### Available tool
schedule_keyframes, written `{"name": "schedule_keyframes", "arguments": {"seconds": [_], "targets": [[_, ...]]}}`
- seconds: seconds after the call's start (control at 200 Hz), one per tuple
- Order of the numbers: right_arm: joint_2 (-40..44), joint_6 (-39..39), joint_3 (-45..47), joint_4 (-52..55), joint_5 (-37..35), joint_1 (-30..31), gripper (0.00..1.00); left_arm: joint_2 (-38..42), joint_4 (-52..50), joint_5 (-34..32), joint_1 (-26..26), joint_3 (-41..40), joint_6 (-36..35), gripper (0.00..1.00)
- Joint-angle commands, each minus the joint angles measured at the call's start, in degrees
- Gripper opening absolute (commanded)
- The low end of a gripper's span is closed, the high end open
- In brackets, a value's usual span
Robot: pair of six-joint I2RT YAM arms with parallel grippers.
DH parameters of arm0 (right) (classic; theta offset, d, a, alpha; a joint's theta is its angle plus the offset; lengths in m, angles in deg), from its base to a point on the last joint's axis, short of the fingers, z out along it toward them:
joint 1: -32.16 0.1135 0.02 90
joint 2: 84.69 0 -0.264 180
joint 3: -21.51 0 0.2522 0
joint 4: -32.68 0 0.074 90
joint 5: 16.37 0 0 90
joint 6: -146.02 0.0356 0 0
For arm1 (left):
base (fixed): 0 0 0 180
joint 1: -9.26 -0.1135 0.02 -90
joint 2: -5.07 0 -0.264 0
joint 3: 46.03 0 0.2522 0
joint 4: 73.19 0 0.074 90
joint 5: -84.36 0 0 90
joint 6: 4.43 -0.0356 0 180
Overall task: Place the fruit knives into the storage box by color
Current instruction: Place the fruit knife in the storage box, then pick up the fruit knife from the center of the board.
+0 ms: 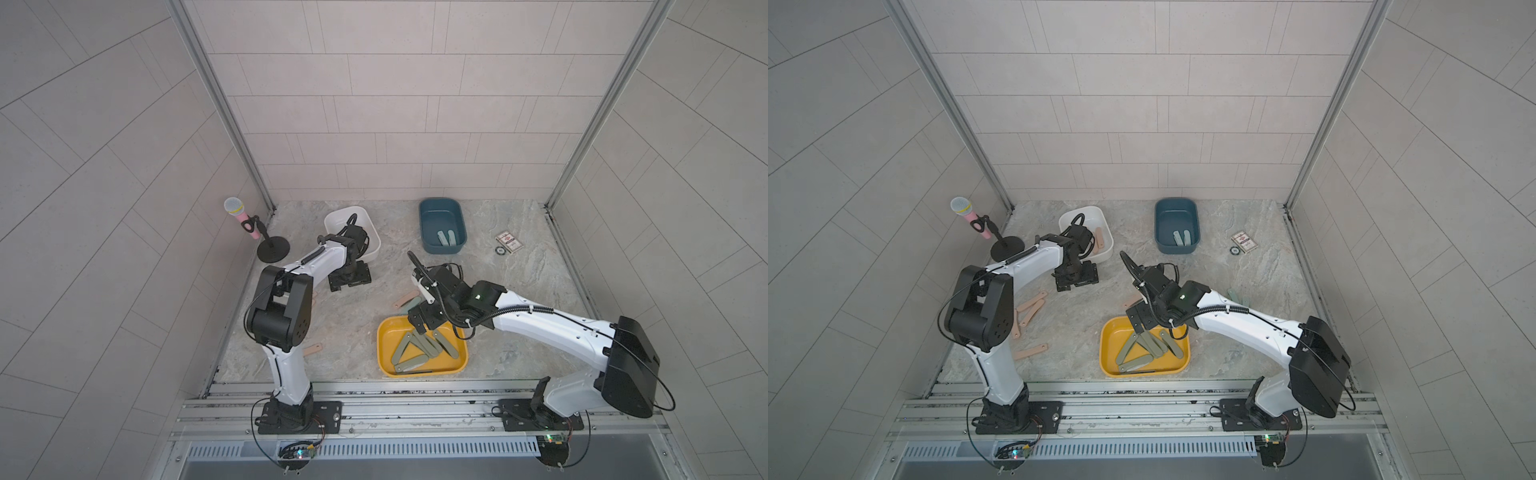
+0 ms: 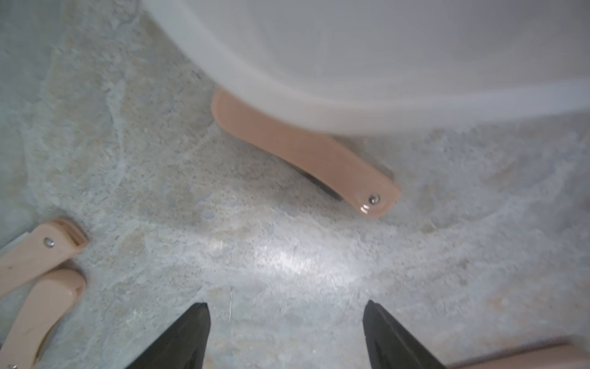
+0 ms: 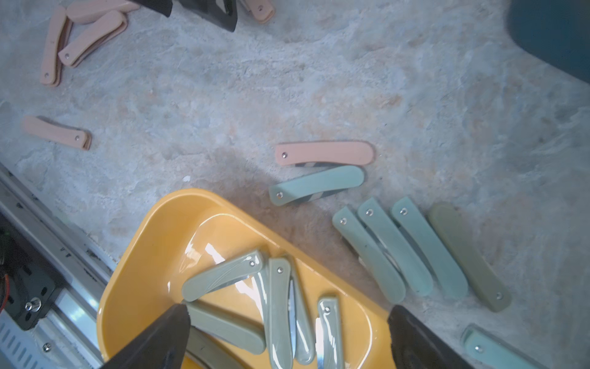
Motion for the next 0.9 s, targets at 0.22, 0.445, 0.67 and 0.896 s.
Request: {"name": "schedule_keyframes", "arguments": {"seconds": [0.22, 0.445, 0.67, 0.896], "targets": [[-3.8, -4.3, -1.9, -1.8, 5.9, -2.5, 1.00, -5.2, -0.3, -2.0, -3.3, 3.5, 1.8, 0.79], [-3.9, -4.3, -1.7, -2.5, 7.6, -3.8, 1.00, -9.5, -1.2, -2.8, -4.3, 8.1, 2.9, 0.79], [-4.0, -4.5, -1.4, -3.2, 10.7, -5.4, 1.00, -12.5, -2.1, -2.8, -4.1, 11.8, 3.7, 0.79], [-2.4, -3.8, 0.6, -4.0, 12.6, -6.7, 1.00, -8.7, -0.5, -1.8, -2.9, 9.8, 4.4, 0.82]]}}
